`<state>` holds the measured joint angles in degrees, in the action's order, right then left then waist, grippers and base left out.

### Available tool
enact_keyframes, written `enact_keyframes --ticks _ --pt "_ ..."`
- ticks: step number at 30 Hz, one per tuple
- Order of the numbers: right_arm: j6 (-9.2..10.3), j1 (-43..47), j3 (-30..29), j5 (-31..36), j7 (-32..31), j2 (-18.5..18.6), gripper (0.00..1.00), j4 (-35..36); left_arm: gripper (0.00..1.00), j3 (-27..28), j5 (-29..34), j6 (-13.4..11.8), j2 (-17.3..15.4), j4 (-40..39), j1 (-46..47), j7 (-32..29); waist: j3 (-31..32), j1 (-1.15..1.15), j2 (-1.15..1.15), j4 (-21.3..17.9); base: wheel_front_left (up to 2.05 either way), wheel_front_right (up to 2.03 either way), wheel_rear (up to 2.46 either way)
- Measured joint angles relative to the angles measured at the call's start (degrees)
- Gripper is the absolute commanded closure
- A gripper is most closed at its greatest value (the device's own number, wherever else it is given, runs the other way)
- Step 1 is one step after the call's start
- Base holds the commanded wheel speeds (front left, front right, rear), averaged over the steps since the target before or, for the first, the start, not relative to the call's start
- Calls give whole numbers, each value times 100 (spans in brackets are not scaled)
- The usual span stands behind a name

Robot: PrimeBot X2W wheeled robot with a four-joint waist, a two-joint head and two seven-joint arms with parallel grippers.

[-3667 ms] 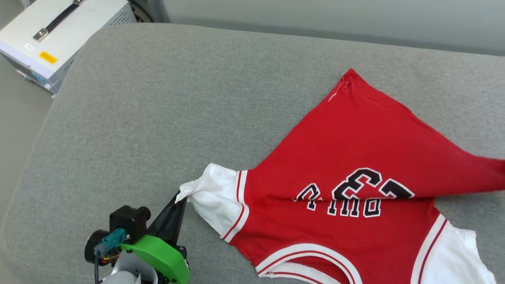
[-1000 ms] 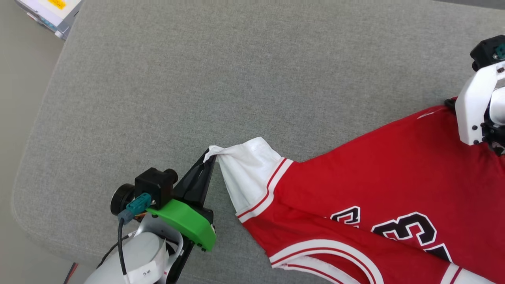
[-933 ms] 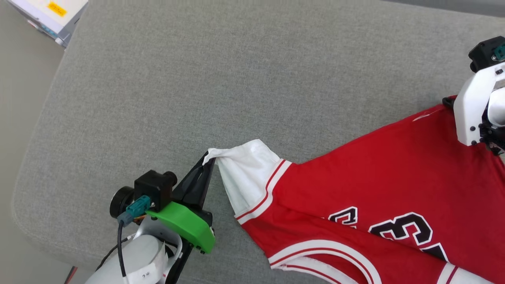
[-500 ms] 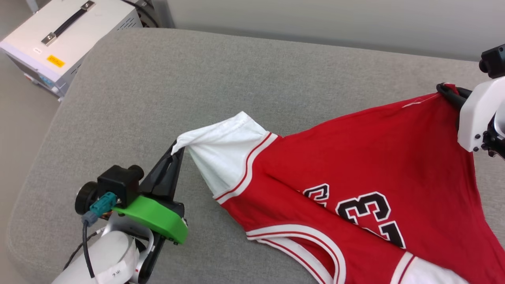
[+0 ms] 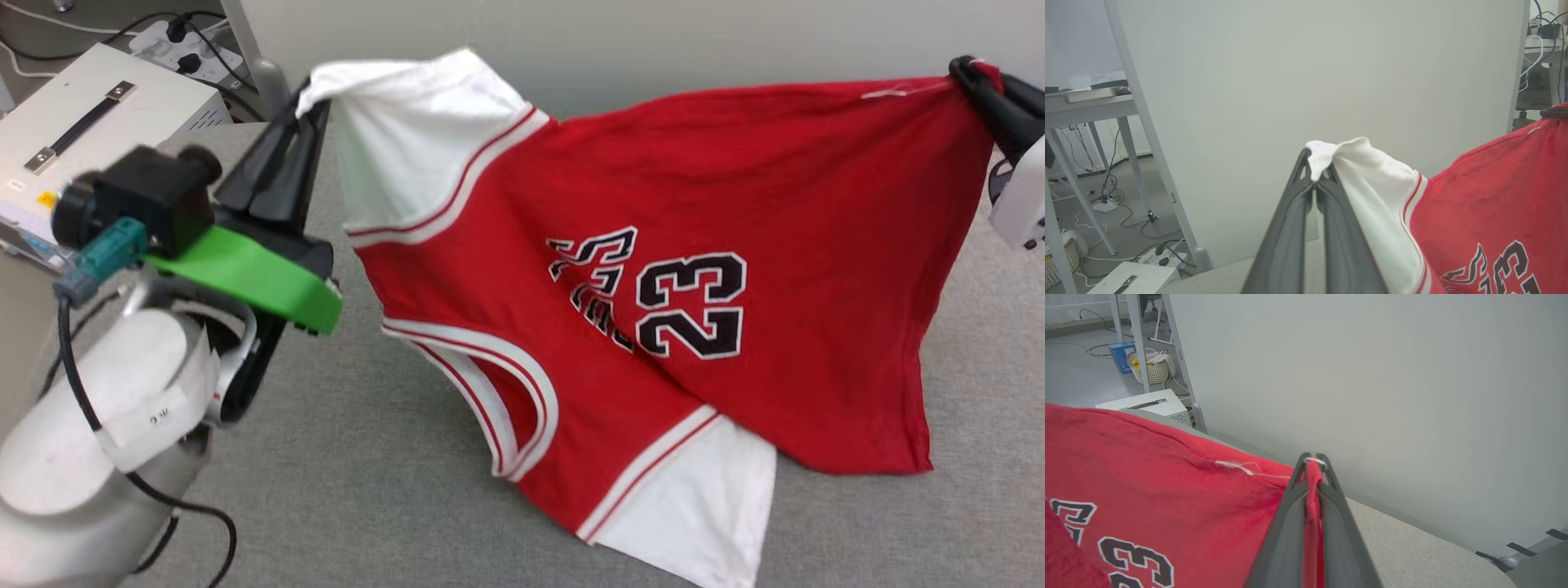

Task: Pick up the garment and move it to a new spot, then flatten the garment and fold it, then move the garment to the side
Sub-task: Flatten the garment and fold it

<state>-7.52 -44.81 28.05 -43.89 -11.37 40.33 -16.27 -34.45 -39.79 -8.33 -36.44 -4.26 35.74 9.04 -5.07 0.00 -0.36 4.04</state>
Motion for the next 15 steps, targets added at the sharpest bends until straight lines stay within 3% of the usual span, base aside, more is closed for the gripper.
enact_keyframes --ticks 8,15 --pt "0 -558 -586 475 -242 -202 100 309 100 67 153 444 245 492 1501 -187 -335 0 0 -111 0 0 0" --pt "0 -1823 -907 1066 -505 -455 100 115 100 132 308 880 536 1287 3228 -343 -912 0 0 -184 0 0 0"
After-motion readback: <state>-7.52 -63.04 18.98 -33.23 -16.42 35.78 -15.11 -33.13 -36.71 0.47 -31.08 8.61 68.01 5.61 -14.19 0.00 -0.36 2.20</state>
